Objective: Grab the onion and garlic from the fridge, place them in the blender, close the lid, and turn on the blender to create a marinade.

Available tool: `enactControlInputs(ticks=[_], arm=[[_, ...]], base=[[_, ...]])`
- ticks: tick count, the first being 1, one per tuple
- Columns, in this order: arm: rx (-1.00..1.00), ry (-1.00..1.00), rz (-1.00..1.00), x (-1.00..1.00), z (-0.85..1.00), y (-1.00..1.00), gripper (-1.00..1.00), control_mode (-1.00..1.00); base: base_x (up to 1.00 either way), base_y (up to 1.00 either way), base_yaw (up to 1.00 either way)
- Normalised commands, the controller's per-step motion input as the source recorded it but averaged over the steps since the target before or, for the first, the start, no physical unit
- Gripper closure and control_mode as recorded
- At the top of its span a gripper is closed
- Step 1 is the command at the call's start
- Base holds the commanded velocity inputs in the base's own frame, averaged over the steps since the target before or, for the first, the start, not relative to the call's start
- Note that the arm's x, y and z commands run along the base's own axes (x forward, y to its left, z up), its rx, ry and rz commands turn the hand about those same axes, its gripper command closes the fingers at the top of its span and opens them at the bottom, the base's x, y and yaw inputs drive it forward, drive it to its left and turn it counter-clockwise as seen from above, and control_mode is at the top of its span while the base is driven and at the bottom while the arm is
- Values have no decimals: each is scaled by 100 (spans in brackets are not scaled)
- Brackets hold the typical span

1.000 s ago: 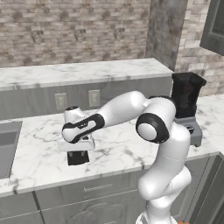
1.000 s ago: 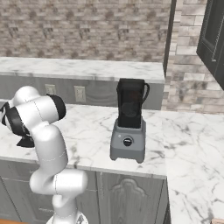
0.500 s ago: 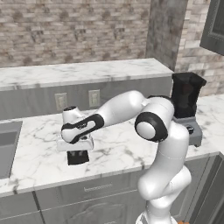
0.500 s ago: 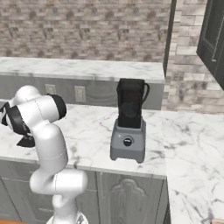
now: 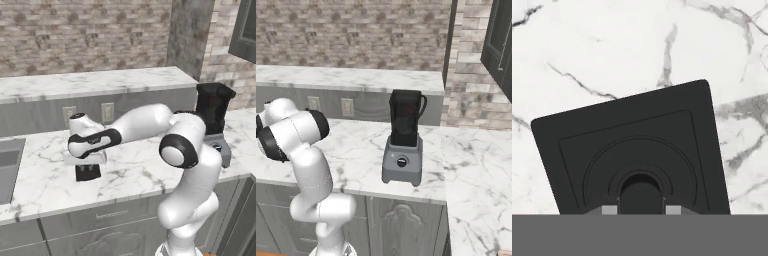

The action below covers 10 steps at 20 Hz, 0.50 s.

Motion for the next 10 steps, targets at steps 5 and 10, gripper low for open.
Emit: enactControlInputs(ticks=[5,10], arm=[[-5,-25,0,-29,100,-32,100,-100],[-2,-29,0,-32,100,-75,100,-100]], base=[[0,0,0],[0,0,0]])
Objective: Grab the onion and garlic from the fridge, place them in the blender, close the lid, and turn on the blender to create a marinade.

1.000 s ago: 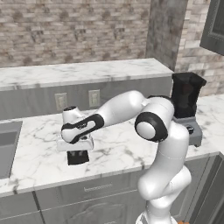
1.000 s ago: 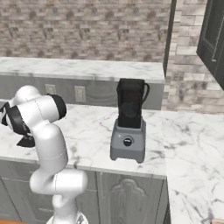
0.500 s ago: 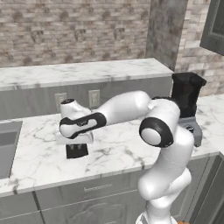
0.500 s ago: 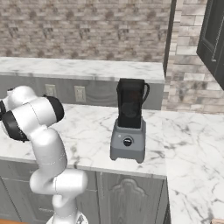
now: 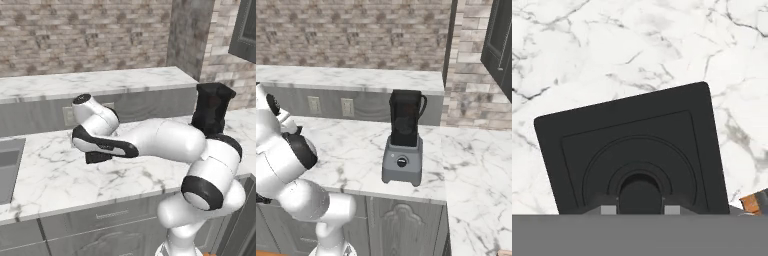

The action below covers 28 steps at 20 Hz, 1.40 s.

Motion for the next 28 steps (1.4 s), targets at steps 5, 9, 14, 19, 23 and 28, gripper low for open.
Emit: enactControlInputs(ticks=[5,9,14,19,23,28], arm=[[0,-27,0,-18,100,-100,100,-100],[0,-27,0,-13,100,-100,100,-100],[0,-26,0,-3,100,-100,100,-100],[0,-18,0,0,100,-100,100,-100],[0,-5,0,0,98,-100,100,-100],[1,4,6,0,74,-89,100,-100]], base=[[0,0,0],[0,0,0],[0,0,0],[0,0,0],[0,0,0],[0,0,0]])
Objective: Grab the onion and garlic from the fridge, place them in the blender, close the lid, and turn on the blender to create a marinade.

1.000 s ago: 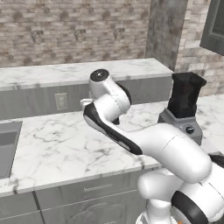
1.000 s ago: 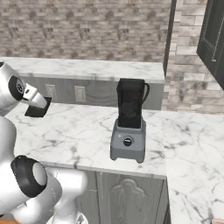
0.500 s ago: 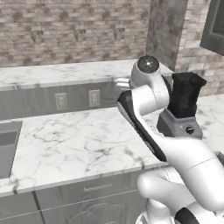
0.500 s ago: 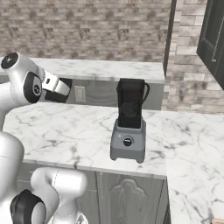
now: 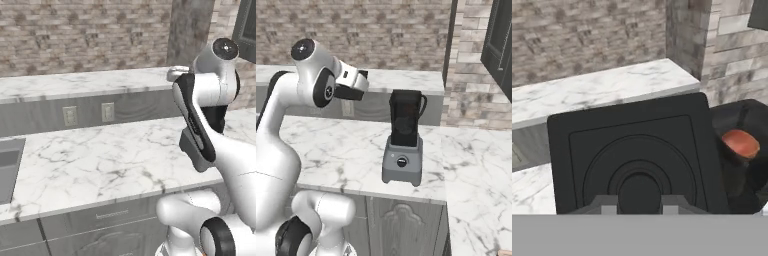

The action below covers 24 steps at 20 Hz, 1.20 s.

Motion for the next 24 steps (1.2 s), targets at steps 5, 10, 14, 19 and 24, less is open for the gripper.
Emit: enactControlInputs(ticks=[5,10,14,19,24], arm=[[5,25,2,0,60,-61,100,-100],[-2,12,0,4,7,-4,100,-100],[0,8,0,0,-6,-7,100,-100],[0,13,0,10,0,-37,100,-100],[0,21,0,27,0,-38,100,-100]], base=[[0,0,0],[0,0,0],[0,0,0],[0,0,0],[0,0,0]])
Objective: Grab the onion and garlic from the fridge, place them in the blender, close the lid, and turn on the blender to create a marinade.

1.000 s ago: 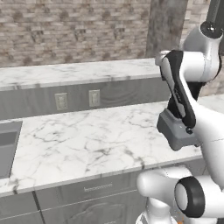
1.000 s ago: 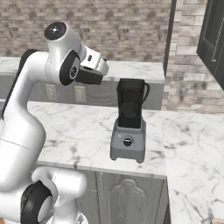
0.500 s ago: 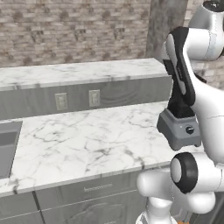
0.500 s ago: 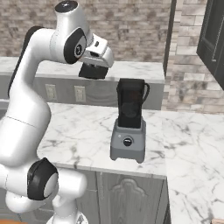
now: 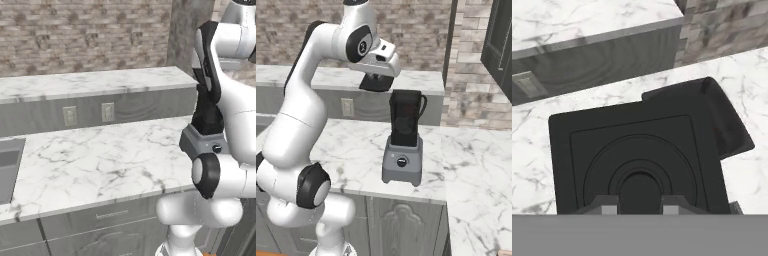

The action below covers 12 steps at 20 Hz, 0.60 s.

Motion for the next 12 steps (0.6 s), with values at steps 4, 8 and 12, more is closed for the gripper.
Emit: enactControlInputs(ticks=[4,8,12], arm=[[2,24,0,23,-1,-39,100,-100],[3,23,0,31,0,-33,100,-100],[0,14,0,1,-4,-11,100,-100]], base=[[0,0,0],[0,0,0],[0,0,0]])
